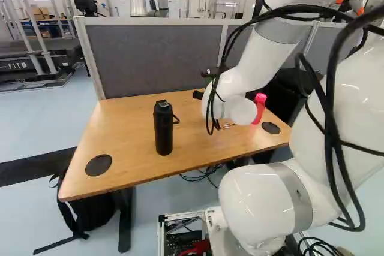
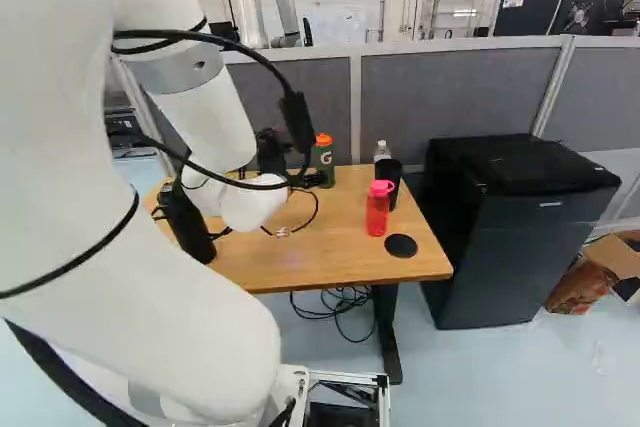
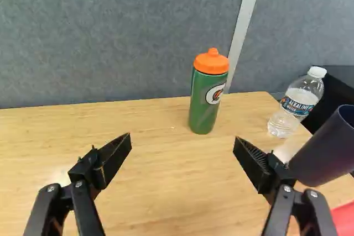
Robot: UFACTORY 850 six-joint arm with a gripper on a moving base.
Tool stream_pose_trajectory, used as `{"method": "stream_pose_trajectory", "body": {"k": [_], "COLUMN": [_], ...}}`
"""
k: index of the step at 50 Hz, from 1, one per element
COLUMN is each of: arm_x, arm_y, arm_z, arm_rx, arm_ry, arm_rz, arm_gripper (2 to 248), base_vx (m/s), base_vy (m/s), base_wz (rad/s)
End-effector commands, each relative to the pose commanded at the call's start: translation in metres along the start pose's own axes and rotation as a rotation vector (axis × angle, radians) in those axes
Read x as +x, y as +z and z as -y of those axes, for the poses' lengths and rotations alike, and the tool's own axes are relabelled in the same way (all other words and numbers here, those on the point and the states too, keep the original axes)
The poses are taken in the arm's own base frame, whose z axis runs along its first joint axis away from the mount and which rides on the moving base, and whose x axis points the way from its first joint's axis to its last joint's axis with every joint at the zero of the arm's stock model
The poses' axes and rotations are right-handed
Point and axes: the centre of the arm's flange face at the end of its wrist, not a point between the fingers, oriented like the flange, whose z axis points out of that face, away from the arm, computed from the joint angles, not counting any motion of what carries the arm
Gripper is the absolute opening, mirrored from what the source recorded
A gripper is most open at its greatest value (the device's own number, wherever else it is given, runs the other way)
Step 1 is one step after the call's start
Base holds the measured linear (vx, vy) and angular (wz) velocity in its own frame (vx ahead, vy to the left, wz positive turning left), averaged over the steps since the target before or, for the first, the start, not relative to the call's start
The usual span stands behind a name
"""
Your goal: Pick up the green bottle from the table
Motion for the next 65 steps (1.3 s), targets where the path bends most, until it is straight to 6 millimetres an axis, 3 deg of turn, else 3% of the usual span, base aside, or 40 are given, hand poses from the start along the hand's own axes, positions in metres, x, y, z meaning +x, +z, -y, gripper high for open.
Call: {"method": "stream_pose_trajectory", "body": {"k": [35,65], "arm_x": [0.023,0.016], "arm_y": [0.068,0.122], "arm_z": [-0.003,-0.014], "arm_rx": [-0.007,-0.065], "arm_ry": [0.003,0.063], "arm_rz": [0.019,0.279], "arm_gripper": [247,247], "base_vx": [0.0,0.0], "base_vy": [0.0,0.0], "base_wz": [0.0,0.0]}}
